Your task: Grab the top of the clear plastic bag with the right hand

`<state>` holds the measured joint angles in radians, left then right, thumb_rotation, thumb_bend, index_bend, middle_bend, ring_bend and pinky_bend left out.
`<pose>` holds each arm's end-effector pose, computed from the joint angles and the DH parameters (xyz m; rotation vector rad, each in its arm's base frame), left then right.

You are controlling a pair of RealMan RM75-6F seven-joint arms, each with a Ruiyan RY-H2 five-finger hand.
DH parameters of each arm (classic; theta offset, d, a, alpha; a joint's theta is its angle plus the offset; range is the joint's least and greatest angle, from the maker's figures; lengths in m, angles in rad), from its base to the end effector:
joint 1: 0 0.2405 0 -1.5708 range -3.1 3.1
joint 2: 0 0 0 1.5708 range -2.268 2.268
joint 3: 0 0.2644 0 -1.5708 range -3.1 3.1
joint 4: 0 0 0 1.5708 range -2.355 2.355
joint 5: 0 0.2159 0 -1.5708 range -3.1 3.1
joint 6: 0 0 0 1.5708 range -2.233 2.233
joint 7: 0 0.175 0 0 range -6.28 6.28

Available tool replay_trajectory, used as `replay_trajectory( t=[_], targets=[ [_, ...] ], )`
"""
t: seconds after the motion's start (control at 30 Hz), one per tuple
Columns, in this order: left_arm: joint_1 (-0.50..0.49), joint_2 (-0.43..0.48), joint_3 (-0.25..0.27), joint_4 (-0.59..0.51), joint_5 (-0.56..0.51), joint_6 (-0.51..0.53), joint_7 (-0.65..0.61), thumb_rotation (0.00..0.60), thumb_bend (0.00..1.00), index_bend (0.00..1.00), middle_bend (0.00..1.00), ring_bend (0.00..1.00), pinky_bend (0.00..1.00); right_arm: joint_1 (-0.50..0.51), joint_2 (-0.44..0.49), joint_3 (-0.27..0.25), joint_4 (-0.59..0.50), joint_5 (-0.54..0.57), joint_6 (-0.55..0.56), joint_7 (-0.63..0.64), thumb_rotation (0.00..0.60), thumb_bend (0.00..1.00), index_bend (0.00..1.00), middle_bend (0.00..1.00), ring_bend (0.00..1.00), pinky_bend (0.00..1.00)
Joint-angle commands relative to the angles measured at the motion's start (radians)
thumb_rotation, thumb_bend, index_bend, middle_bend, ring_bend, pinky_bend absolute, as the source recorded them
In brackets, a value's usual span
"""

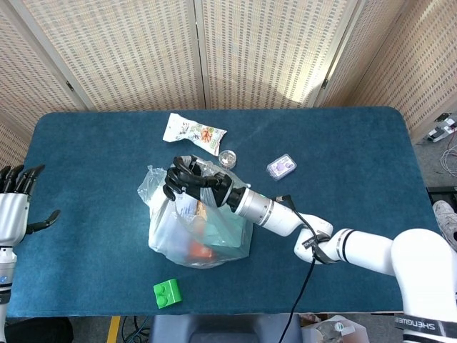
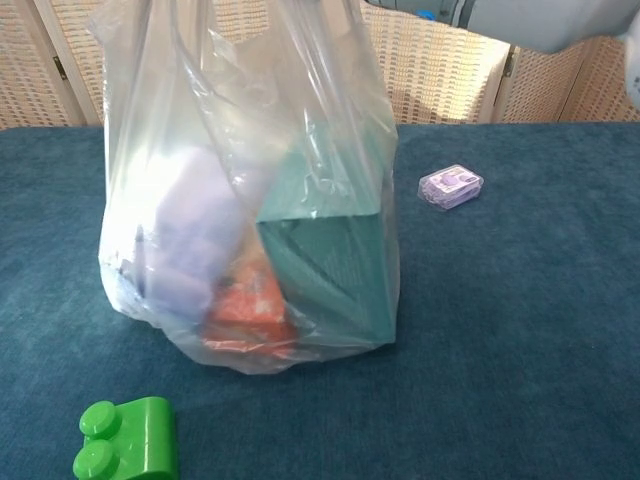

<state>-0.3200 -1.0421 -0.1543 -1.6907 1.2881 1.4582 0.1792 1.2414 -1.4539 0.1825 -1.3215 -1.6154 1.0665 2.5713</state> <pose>-0.2707 0.3023 0.2016 -1.3378 -0.6823 -0.9189 0.0763 -0.4065 0.0208 -0.4994 1.9292 -0.9489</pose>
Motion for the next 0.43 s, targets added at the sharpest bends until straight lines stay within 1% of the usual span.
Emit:
replay_trajectory(
  t=[0.03,0.17,0.43],
  targets=[
    [0.013,-0.005,0.007,0.002,-0.009,-0.005,-0.006,0.600,0.16,0.11,0.17,0.08,0.03,0.002,0.017,0.009,-0.011,-0.004,0.004,-0.001,0.600,0.29,0.77,0.76,0.65,0.62],
    [0.033,-0.016,0.016,0.006,-0.002,0.004,-0.018,0.600,0.16,0.11,0.17,0.08,0.03,0.006,0.045,0.025,-0.030,-0.007,0.012,0.002,0.600,0.30,0.77,0.76,0.65,0.62],
    [0.066,-0.030,0.034,-0.002,0.028,0.027,-0.011,0.600,0.16,0.11,0.17,0.08,0.03,0.017,0.104,0.077,-0.076,0.014,0.014,-0.010,0.600,0.30,0.77,0.77,0.66,0.63]
  ],
)
